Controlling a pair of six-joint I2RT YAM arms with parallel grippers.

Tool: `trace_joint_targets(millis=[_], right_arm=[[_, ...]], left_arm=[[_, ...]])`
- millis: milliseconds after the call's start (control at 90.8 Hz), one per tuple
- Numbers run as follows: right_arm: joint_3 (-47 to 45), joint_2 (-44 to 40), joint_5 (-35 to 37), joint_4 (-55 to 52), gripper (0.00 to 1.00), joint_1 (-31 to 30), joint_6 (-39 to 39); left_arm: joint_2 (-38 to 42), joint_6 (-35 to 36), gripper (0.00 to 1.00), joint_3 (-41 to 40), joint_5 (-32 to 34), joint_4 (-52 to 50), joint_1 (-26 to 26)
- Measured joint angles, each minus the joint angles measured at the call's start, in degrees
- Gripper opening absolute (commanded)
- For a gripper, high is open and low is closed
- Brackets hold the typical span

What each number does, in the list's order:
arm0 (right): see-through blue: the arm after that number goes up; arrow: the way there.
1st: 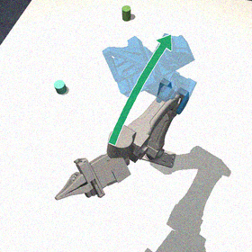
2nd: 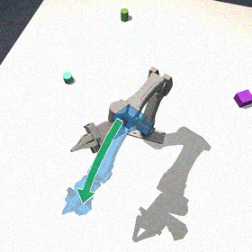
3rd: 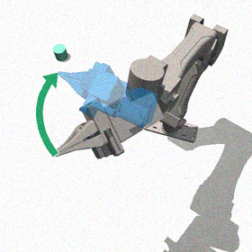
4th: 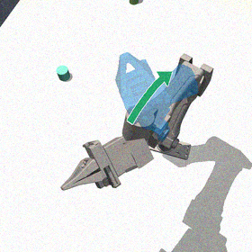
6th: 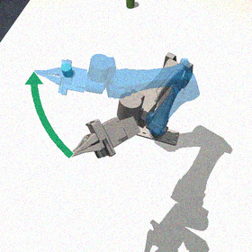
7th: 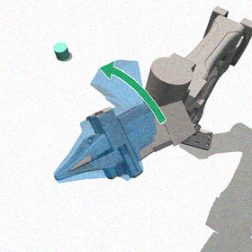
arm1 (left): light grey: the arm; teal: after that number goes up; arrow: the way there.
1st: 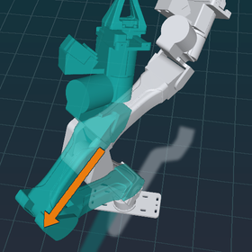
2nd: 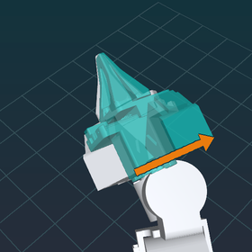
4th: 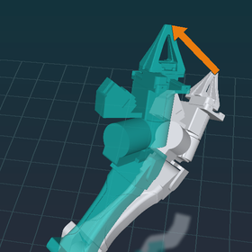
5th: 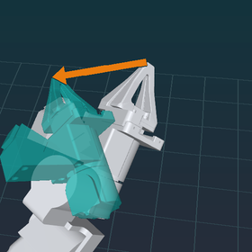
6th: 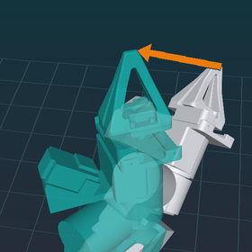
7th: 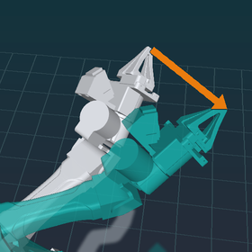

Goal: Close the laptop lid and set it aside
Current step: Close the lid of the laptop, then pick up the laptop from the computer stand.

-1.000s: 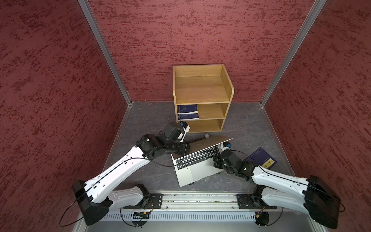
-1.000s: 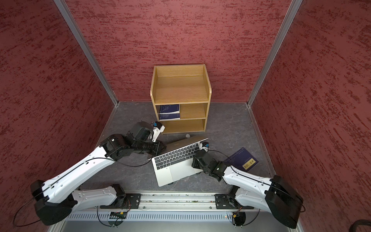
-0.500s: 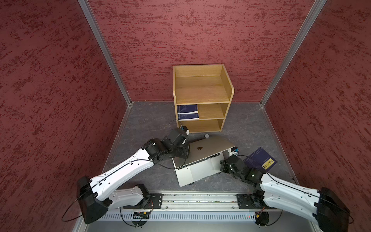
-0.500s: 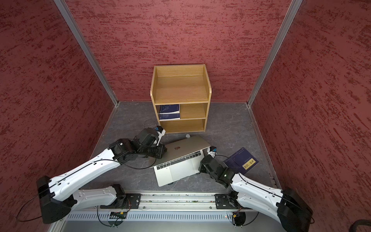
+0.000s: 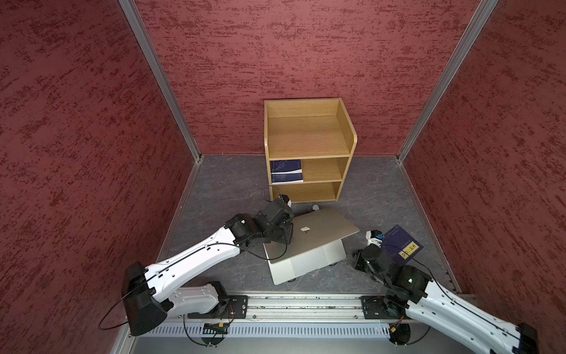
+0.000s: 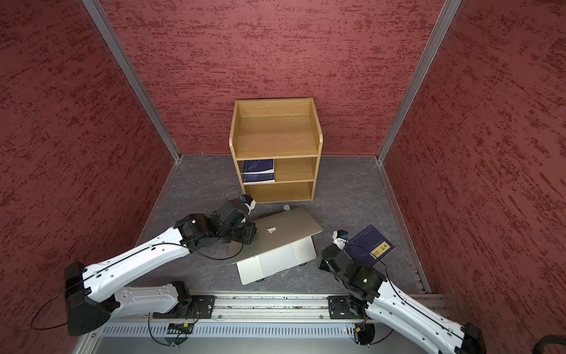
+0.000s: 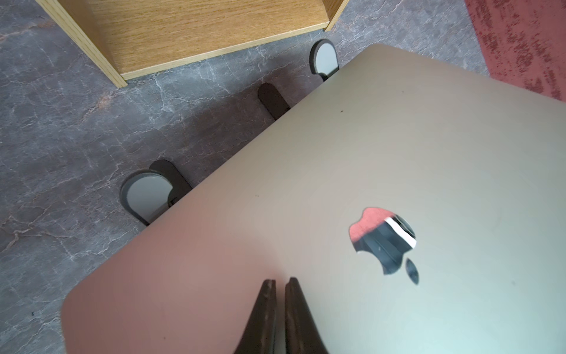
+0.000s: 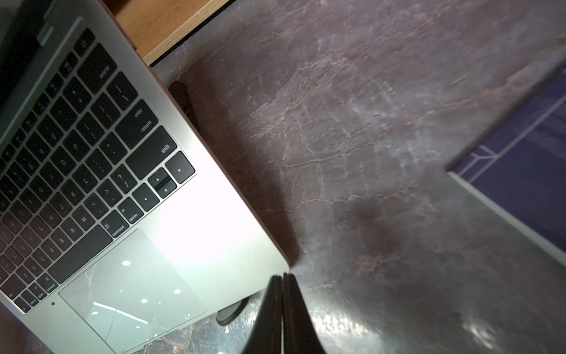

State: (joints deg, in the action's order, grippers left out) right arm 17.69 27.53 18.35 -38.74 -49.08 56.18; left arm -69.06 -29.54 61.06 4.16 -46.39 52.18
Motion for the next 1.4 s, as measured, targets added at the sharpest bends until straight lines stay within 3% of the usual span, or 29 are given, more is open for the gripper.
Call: trace_joint_targets(millis=[386,617,804,936,1047,1080,1190,1289,1399], right_arm=[[13.62,0.83,6.36,-17.94,0.18,0.02,2.05],[18.34,1.20,6.84,-18.84,0.44,0.04,-1.42],[18.05,2.56,3.93,-12.83,0.57,0.04,-6.01],[16.81,8.17,2.16,-7.10,0.72,0.04,-8.87],[15.80,14.14,-0.24,-1.11,0.82,1.01,-12.26],[15.47,15.89,-1.57,1.07,0.84,2.29,-13.53],[12.74,20.48,-11.80,11.39,0.89,13.51,-17.22],[7.13,22.10,-26.05,23.28,0.94,25.42,-18.58],[2.47,25.11,-38.80,34.42,0.94,31.67,-19.69]], left_arm=[[-5.11,-1.29,0.10,-3.67,1.07,2.10,2.45],[-7.65,-2.67,0.11,-7.74,1.09,2.47,2.60],[-6.12,-3.72,0.16,-8.79,2.40,2.16,2.84],[-0.39,-5.14,0.38,-9.33,4.22,1.73,2.78],[9.51,-8.46,0.82,-12.13,6.54,3.87,2.80],[13.31,-10.38,0.88,-13.99,7.72,4.74,2.80],[26.32,-18.08,1.00,-22.91,11.45,7.02,2.82],[36.28,-23.93,1.00,-31.19,13.66,7.19,3.48],[40.61,-27.39,1.00,-37.70,15.72,8.44,5.95]])
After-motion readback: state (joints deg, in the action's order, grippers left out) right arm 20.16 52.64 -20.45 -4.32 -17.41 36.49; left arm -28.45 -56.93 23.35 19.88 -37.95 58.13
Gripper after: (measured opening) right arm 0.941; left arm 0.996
